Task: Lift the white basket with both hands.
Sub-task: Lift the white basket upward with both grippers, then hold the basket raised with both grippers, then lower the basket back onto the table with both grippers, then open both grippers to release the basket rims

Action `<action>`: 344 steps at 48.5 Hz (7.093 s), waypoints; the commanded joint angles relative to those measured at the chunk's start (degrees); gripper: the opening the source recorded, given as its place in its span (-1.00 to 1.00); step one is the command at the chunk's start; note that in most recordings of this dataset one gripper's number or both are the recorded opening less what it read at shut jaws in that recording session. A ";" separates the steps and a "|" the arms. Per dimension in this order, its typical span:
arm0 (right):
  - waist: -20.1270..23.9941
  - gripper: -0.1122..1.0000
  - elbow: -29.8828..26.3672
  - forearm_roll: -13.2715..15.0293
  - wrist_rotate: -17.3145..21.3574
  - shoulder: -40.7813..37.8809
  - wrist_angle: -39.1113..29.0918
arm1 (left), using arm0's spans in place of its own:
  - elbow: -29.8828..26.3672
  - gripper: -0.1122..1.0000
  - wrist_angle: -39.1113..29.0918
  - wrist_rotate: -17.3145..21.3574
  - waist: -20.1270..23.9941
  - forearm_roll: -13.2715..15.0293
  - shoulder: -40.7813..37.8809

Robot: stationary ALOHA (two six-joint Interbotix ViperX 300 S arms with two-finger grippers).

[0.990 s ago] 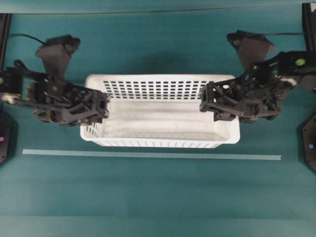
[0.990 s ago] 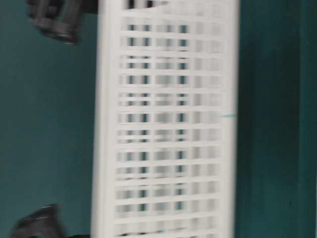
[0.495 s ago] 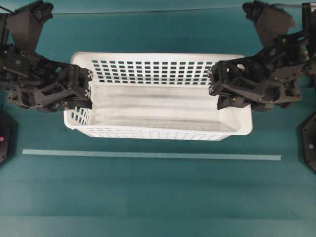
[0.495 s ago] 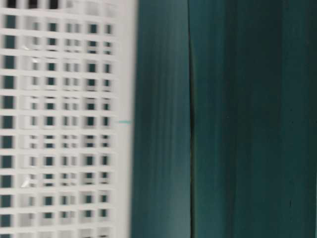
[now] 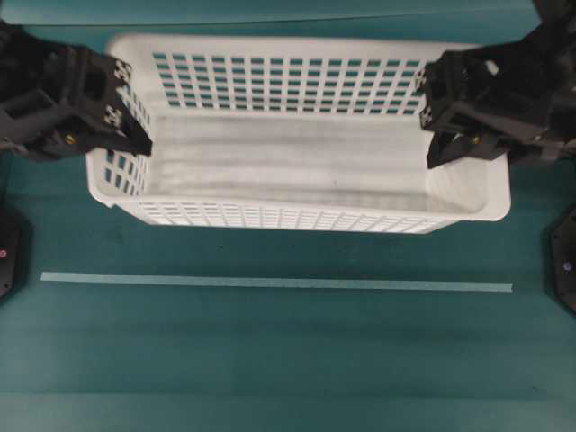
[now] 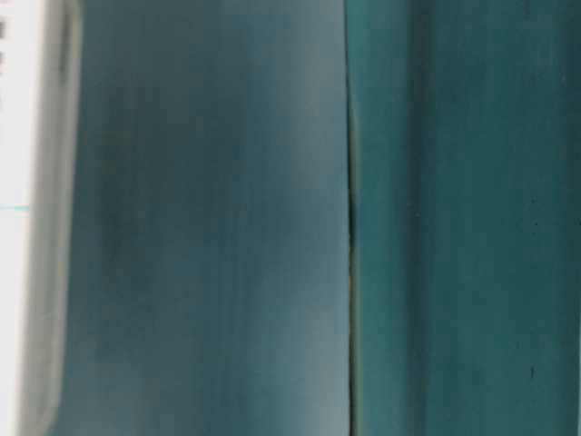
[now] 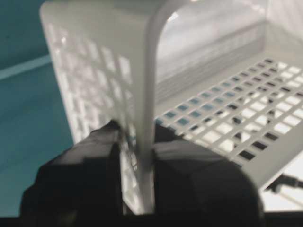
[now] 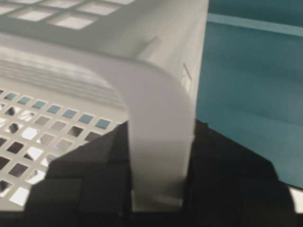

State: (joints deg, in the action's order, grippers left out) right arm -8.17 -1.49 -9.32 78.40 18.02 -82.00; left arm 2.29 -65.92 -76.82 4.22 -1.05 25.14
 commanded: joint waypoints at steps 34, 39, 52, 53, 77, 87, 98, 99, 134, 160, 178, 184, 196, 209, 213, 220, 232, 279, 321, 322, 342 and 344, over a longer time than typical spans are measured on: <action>5.01 -0.46 -25.14 2.72 -1.93 -7.38 -16.00 | -19.51 -0.72 -7.73 4.92 -1.41 -0.18 -5.71; 5.01 -0.46 -26.19 2.72 -2.02 -7.56 -15.38 | -20.57 -0.72 -7.82 4.92 -1.67 -0.18 -6.06; 5.10 -0.46 -24.17 2.81 -3.69 -7.56 -13.71 | -21.18 -0.72 -8.61 5.10 -1.67 -0.18 -5.98; 5.19 -0.46 -24.08 2.81 -3.78 -7.65 -13.45 | -21.18 -0.72 -8.61 5.10 -1.76 -0.18 -5.98; 5.10 -0.45 -23.64 2.81 -3.96 -7.82 -13.10 | -19.42 -0.72 -8.61 5.36 -1.85 -0.18 -5.80; 4.92 -0.46 -19.25 2.81 -6.15 -7.65 -12.66 | -15.03 -0.72 -8.26 5.36 -1.85 -0.18 -5.98; 3.78 -0.46 -7.38 1.85 -8.26 -6.59 -8.88 | -7.47 -0.72 -5.71 5.36 -1.41 -0.18 -4.66; 3.78 -0.46 -6.33 1.67 -8.35 -6.50 -8.26 | -6.68 -0.72 -5.36 5.36 -1.32 -0.18 -4.48; 2.64 -0.46 21.62 -0.09 -5.10 -0.26 21.36 | 14.59 -0.72 5.10 7.65 -0.35 -0.26 -3.43; 1.85 -0.46 33.13 -1.23 -5.45 -4.13 32.61 | 29.18 -0.72 18.19 7.73 0.62 -0.53 -5.01; 2.11 -0.46 34.54 -1.41 -7.47 -8.96 35.07 | 32.08 -0.75 22.94 7.47 1.41 -0.53 -9.32; 2.11 -0.46 34.45 -1.58 -7.56 -10.46 35.07 | 32.26 -0.78 23.82 7.29 1.32 -0.53 -11.07; 2.11 -0.46 35.42 -2.37 -7.65 -12.13 35.24 | 33.05 -0.81 26.19 5.98 1.32 -0.53 -14.68; 2.02 -0.45 36.56 -2.46 -9.14 -14.24 38.06 | 33.84 -0.83 26.81 5.10 1.05 -0.53 -15.29; 2.02 -0.46 36.56 -3.08 -9.93 -14.77 38.06 | 34.10 -0.84 26.81 4.66 0.53 -0.53 -15.29; 1.76 -0.45 36.56 -3.60 -11.16 -15.38 38.50 | 34.45 -0.84 27.51 2.37 -0.62 -0.44 -16.08; 1.23 -0.46 36.56 -3.60 -11.16 -15.73 38.58 | 36.12 -0.84 30.50 1.05 -0.53 -0.53 -16.44; -0.44 -0.42 38.41 -4.57 -13.71 -18.02 42.89 | 39.46 -0.84 34.28 1.49 0.79 -0.53 -16.08; -2.02 0.81 39.20 -4.57 -14.24 -19.07 45.79 | 41.48 0.40 40.69 3.25 1.23 -0.53 -16.00; -2.02 0.82 39.20 -4.57 -14.41 -18.98 45.88 | 41.57 0.50 40.43 3.34 1.14 -0.53 -16.00; -2.29 0.89 40.25 -4.57 -15.12 -17.84 44.38 | 42.63 0.93 39.55 2.99 1.23 -0.53 -14.85; -2.37 0.89 40.08 -4.57 -15.12 -17.67 44.30 | 42.80 0.93 39.55 2.99 1.14 -0.53 -14.50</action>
State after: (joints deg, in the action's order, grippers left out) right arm -10.28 38.41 -13.80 63.54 1.67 -37.79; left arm 45.26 -26.46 -73.74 5.54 -1.32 10.46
